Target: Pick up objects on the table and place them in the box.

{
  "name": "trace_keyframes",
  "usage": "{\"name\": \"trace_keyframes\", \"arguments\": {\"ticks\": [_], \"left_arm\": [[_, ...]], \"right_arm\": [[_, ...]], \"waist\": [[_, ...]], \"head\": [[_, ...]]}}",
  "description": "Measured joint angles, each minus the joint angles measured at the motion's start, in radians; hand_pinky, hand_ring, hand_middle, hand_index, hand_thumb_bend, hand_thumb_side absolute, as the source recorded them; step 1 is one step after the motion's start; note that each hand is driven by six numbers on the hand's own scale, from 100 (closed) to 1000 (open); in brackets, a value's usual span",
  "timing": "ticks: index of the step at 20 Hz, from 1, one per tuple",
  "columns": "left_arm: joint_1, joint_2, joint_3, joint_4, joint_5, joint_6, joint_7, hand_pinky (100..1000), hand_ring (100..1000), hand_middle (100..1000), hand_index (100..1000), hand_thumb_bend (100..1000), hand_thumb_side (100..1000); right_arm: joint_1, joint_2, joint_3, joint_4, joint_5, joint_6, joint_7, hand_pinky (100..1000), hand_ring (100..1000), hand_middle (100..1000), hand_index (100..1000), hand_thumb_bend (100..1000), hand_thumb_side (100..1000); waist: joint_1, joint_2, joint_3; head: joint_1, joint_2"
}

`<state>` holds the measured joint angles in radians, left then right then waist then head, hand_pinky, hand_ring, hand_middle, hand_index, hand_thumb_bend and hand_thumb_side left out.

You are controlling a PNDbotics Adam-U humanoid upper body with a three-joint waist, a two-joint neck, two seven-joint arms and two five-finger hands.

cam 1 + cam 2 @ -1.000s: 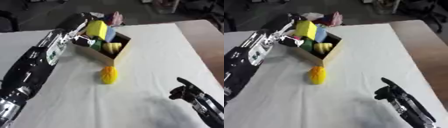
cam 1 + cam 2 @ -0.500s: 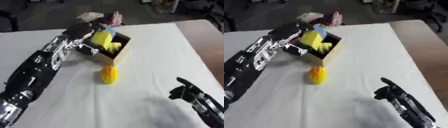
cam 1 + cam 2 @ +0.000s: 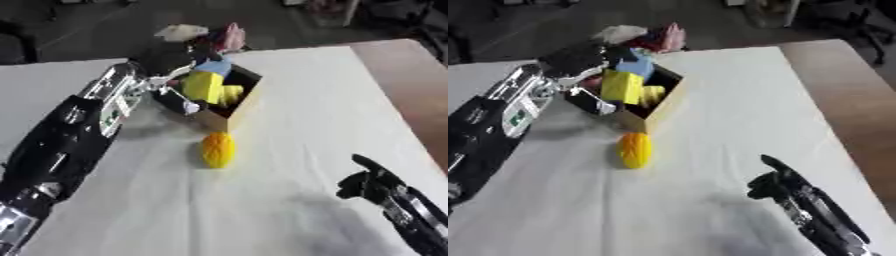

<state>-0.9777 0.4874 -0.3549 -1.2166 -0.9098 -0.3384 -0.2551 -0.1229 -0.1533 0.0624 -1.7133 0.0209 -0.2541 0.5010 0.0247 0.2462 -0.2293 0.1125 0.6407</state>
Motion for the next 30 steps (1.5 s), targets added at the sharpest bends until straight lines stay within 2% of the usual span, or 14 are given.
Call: {"name": "trace_keyframes", "arguments": {"ticks": [3, 7, 10, 14, 17, 20, 30], "left_arm": [[0.003, 0.038, -0.042, -0.083, 0.051, -0.046, -0.031, 830, 768, 770, 911, 434, 327], [0.047, 0.091, -0.13, -0.181, 0.099, -0.113, -0.091, 825, 763, 763, 893, 437, 379], [0.066, 0.103, -0.185, -0.193, 0.098, -0.163, -0.14, 817, 752, 761, 885, 415, 379], [0.071, 0.091, -0.18, -0.17, 0.113, -0.216, -0.301, 809, 735, 750, 874, 402, 377], [0.071, 0.076, -0.164, -0.17, 0.154, -0.167, -0.355, 793, 709, 745, 871, 362, 359], [0.071, 0.059, -0.158, -0.169, 0.184, -0.137, -0.385, 782, 709, 760, 878, 366, 359], [0.072, 0.021, -0.159, -0.126, 0.162, -0.112, -0.41, 763, 720, 789, 893, 402, 375]], "right_arm": [[0.0, 0.0, 0.0, 0.0, 0.002, 0.0, -0.001, 715, 674, 668, 1000, 100, 798], [0.0, 0.0, 0.0, 0.0, 0.003, 0.001, -0.001, 715, 673, 667, 1000, 100, 792], [-0.001, 0.0, 0.0, 0.0, 0.003, 0.001, -0.001, 715, 673, 667, 1000, 100, 794], [-0.001, 0.0, 0.0, 0.0, 0.003, 0.002, -0.002, 714, 673, 666, 1000, 100, 798], [-0.001, 0.0, 0.0, 0.0, 0.003, 0.003, -0.004, 714, 673, 666, 1000, 100, 800], [-0.001, 0.0, 0.0, 0.0, 0.003, 0.003, -0.004, 715, 673, 666, 1000, 100, 796], [-0.004, 0.0, 0.0, 0.0, 0.003, 0.003, -0.004, 714, 672, 665, 1000, 100, 802]], "waist": [[0.006, 0.0, 0.002], [0.01, 0.0, -0.001], [0.009, 0.0, -0.002], [0.005, 0.0, -0.002], [0.005, 0.0, -0.001], [0.004, 0.0, -0.001], [0.003, 0.0, -0.004]], "head": [[-0.002, 0.0], [-0.005, 0.0], [-0.006, 0.0], [-0.008, -0.001], [-0.008, -0.001], [-0.008, -0.001], [-0.007, -0.001]]}}
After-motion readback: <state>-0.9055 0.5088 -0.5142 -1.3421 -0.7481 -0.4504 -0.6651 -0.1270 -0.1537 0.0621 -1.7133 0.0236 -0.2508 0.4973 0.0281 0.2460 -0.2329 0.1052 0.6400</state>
